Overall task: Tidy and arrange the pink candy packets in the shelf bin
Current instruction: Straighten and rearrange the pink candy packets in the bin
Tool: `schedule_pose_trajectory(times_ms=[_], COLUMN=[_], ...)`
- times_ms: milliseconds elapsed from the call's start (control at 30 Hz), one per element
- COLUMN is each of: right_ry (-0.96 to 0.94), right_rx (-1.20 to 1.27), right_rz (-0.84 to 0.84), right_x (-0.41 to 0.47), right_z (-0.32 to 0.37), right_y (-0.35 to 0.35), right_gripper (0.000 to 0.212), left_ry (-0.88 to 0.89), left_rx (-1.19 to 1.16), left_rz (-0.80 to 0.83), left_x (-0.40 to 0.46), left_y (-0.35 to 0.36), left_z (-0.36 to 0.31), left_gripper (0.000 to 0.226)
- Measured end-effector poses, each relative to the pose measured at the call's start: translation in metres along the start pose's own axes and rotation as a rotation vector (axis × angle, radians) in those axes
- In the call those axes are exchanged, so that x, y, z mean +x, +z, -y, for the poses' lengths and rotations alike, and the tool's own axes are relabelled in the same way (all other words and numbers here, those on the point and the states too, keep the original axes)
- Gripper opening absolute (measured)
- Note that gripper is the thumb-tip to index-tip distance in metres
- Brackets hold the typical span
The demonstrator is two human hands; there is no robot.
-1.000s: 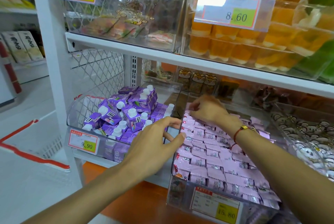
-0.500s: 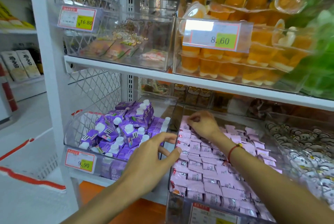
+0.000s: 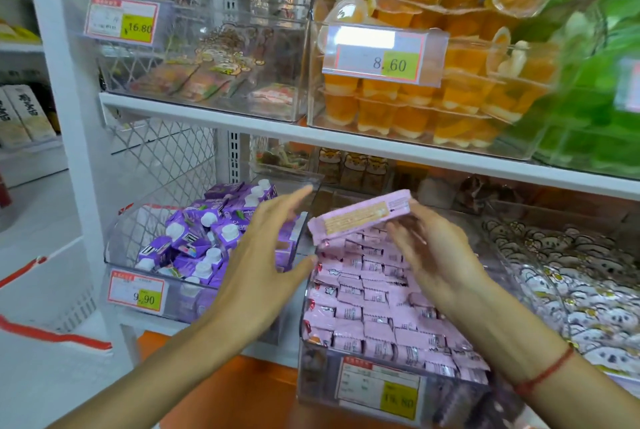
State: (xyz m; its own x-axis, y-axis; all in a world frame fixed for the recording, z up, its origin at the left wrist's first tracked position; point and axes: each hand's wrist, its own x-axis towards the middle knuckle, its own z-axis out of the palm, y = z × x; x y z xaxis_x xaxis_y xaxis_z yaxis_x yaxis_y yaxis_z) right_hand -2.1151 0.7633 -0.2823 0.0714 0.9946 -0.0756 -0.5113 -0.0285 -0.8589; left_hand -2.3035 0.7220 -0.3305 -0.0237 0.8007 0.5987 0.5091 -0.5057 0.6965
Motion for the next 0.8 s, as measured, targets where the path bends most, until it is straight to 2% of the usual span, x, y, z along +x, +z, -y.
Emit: schedule_pose_trajectory(times_ms=[33,100,167,200,267,333,400,467,533,600,733,800], right_ry=[0.059,0.141,0.170,0.156,0.028,-0.222,-0.456,-0.588,-0.647,-0.606,-0.485,-0.466], right_rx=[0.019,0.052,0.030,-0.040,-0.357,-0.701,-0.922,-1.102,-1.134,-1.050,-0.894,-0.941], right_rz=[0.024,0.051,0.074,0.085,0.080,0.102,0.307,0.507,0.535,0.514,0.547,0.544], right_x=[-0.005,-0.011,-0.011,-0.011,-0.012,-0.014,-0.018,-0.019,-0.014,-0.009,0.004,0.012], right_z=[0.000,0.000,0.001,0.001,0.001,0.003,0.004,0.000,-0.006,-0.009,-0.014,-0.018], right_y=[-0.001,-0.001,-0.002,-0.003,-0.005,-0.009,-0.010,-0.008,-0.007,-0.007,-0.011,-0.015], right_gripper=[0.018,0.016,0.017,0.017,0.022,0.037,0.054,0.053,0.037,0.027,0.026,0.035], left_ry=[0.068,0.185,0.194,0.140,-0.053,-0.252,-0.368,-0.413,-0.427,-0.439,-0.258,-0.236], left_rx=[0.008,0.024,-0.010,-0.069,-0.263,-0.425,-0.463,-0.453,-0.436,-0.461,-0.373,-0.382], left_rz=[0.015,0.014,-0.018,-0.047,-0.098,-0.113,-0.121,-0.109,-0.071,-0.022,0.124,0.031], left_x=[-0.001,-0.001,-0.001,0.000,0.003,0.006,0.005,0.005,0.008,0.012,0.011,0.014], left_y=[0.000,0.002,0.002,0.002,0.000,-0.002,-0.003,-0.001,0.001,-0.001,-0.001,-0.001], left_z=[-0.003,-0.007,-0.012,-0.014,-0.017,-0.015,-0.013,-0.013,-0.015,-0.017,-0.014,-0.009], left_gripper=[0.073,0.058,0.038,0.032,0.026,0.025,0.026,0.026,0.034,0.042,0.020,0.018])
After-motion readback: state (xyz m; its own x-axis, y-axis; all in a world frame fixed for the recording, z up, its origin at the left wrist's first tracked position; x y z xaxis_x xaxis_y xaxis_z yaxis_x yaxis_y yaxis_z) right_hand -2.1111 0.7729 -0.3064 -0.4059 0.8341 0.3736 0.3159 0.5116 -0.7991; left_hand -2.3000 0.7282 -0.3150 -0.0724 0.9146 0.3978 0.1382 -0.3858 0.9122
